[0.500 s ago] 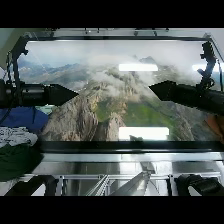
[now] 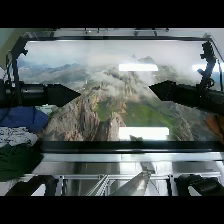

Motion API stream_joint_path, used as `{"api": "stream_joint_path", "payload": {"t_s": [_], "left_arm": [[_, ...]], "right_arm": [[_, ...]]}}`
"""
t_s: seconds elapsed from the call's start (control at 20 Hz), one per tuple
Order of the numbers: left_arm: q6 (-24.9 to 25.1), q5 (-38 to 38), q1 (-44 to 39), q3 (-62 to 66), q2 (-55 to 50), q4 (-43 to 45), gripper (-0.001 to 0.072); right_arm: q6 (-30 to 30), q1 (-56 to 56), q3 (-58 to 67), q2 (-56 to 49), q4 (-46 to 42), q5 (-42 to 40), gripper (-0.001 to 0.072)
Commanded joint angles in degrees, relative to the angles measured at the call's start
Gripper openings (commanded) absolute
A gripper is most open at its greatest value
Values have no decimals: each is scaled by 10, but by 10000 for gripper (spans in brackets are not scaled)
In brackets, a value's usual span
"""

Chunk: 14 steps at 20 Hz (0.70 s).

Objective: Fold the shirts.

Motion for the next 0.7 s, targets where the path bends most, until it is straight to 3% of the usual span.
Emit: {"api": "stream_joint_path", "payload": {"t_s": [0.0, 0.35, 0.55, 0.65], "left_arm": [[-47, -10, 54, 1, -17, 43, 720], [-31, -26, 372, 4, -218, 56, 720], [2, -11, 399, 83, -350, 65, 720], [2, -13, 377, 160, -395, 129, 720]], "right_arm": [[0, 1, 0, 0, 1, 0, 18], [0, 1, 0, -3, 13, -21, 18], [0, 1, 0, -12, 15, -21, 20], [0, 1, 0, -18, 15, -14, 19]]}}
